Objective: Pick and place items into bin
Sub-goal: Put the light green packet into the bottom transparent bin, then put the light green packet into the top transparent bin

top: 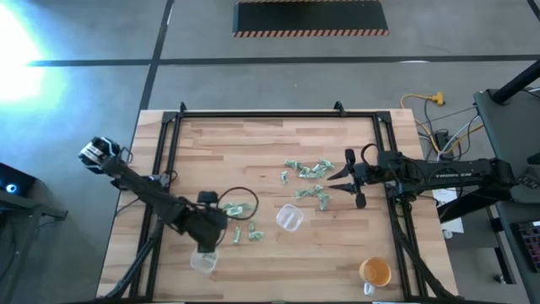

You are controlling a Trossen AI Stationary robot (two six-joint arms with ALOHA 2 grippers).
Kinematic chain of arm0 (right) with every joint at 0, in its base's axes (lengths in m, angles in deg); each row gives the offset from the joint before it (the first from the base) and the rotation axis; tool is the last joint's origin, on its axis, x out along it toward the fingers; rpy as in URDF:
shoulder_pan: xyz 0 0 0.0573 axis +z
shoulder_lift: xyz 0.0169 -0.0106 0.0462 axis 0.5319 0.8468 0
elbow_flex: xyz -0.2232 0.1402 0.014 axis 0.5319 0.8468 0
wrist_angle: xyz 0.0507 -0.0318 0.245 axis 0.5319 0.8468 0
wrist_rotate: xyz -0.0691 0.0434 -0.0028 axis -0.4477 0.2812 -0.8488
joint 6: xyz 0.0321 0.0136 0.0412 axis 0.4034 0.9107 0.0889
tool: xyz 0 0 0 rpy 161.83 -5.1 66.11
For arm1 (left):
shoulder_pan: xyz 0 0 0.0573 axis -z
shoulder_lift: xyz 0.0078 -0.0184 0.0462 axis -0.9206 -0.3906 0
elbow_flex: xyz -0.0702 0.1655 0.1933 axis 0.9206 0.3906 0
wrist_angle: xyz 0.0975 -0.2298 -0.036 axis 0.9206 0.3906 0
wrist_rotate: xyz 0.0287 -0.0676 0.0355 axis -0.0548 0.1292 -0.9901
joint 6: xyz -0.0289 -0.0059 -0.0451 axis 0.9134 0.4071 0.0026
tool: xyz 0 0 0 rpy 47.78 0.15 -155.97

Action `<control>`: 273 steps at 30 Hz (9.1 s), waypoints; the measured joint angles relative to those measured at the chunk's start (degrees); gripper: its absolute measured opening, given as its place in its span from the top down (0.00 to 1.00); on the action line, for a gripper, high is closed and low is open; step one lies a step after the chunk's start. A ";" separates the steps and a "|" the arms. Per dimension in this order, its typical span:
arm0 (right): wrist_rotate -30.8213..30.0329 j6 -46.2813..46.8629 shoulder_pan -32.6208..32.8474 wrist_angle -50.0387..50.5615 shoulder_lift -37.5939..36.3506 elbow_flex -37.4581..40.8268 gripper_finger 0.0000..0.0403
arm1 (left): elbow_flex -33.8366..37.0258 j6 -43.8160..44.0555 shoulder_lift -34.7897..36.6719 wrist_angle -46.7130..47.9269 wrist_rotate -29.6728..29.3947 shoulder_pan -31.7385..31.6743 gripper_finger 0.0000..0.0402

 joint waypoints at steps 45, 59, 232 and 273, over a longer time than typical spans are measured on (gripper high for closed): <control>-5.13 -0.90 0.00 3.28 -0.07 0.37 0.74 | 3.06 -8.48 -12.65 -6.26 3.39 -6.54 0.96; -15.98 -0.71 0.00 14.03 16.23 -5.86 0.74 | 2.84 -7.55 -9.43 -6.46 2.96 -6.54 1.00; -1.95 -16.28 14.62 -0.10 55.43 -28.46 0.98 | 7.91 8.12 4.53 -2.92 -40.87 14.57 0.68; -15.89 -8.74 4.31 6.05 49.07 -18.98 0.79 | 8.62 8.14 4.62 -3.73 -40.71 14.50 0.68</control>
